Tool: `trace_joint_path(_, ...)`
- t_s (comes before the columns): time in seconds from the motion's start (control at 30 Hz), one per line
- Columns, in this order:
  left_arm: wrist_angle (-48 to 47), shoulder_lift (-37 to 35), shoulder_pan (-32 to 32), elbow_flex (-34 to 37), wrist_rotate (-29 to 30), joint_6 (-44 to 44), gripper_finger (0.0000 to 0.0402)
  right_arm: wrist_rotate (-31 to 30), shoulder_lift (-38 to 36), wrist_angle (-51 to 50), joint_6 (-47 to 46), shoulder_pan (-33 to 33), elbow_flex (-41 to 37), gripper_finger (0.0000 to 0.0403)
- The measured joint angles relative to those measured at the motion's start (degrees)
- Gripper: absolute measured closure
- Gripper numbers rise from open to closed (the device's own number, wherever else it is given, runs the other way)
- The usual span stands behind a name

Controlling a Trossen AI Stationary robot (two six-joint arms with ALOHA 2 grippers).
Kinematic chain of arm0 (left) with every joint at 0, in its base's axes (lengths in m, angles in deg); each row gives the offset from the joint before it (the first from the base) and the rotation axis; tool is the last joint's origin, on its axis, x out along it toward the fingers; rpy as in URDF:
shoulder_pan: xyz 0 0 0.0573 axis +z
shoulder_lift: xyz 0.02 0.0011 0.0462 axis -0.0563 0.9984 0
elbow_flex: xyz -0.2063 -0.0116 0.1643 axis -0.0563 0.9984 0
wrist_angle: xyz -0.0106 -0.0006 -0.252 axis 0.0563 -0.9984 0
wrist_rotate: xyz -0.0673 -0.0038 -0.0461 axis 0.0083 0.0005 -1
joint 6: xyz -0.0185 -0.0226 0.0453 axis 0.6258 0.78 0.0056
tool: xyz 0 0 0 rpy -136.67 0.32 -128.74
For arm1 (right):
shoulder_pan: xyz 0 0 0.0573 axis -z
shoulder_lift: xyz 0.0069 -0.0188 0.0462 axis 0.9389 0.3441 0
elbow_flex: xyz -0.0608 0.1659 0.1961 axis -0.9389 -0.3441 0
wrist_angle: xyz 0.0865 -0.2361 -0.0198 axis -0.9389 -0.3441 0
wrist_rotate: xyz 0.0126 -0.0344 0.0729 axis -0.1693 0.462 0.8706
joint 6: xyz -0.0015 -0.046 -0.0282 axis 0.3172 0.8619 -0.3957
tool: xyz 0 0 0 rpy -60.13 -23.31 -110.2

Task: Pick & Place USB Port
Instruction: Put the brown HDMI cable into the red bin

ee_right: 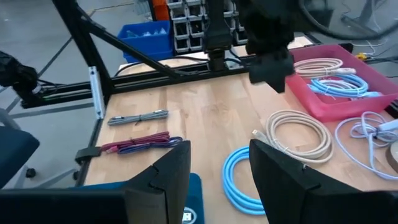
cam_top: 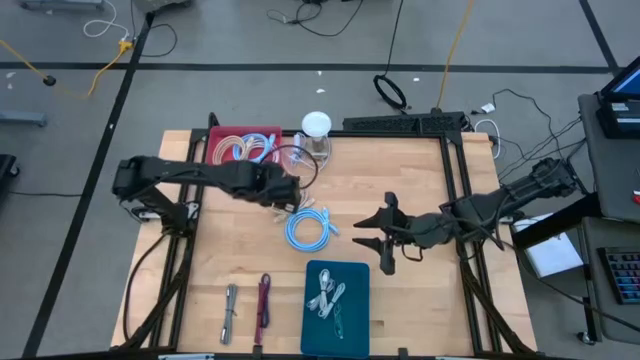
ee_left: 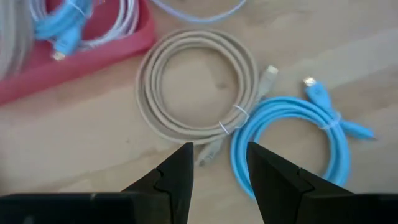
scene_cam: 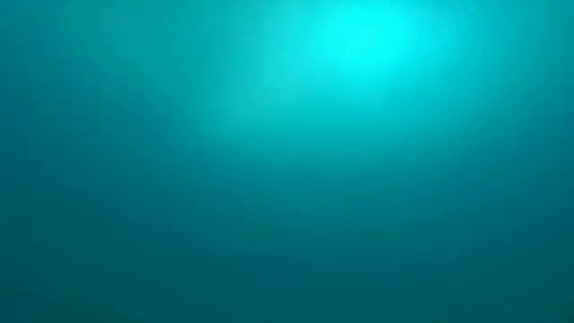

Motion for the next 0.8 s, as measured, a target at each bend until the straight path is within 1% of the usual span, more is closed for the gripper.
trace_joint_path(0.13,6.5,0.0,3.0,6.4,-6.2,0.4,0.0252,0.0,0.0,0.0,-0.2,0.2,0.0,0.0248)
trace_joint_path(0.2,6.7,0.1,4.6,9.4,-9.5,2.0,0.0252,0.2,0.0,-0.1,-0.2,0.0,0.0,0.0248)
trace_joint_path(0.33,6.4,0.0,7.6,13.2,-12.9,3.9,0.0252,0.2,0.0,-1.5,-1.1,-0.6,0.0,0.0248)
trace_joint_path(0.4,6.4,0.0,8.8,13.9,-13.9,3.9,0.0252,0.2,0.0,-2.6,-1.3,-0.7,0.0,0.0248)
trace_joint_path(0.53,7.1,0.0,10.8,13.9,-13.8,4.3,0.0252,0.2,0.0,-3.5,-1.2,-0.7,0.0,0.0248)
trace_joint_path(0.63,9.2,0.0,11.8,13.9,-14.0,4.2,0.0252,0.2,0.0,-3.5,-0.2,-0.7,0.0,0.0248)
trace_joint_path(0.7,11.4,0.0,12.2,13.9,-15.6,3.4,0.0252,0.2,0.0,-4.0,0.6,-0.7,0.0,0.0248)
trace_joint_path(0.8,14.9,0.0,11.5,13.9,-19.6,0.3,0.0252,0.1,0.0,-7.0,1.6,-0.2,0.0,0.0248)
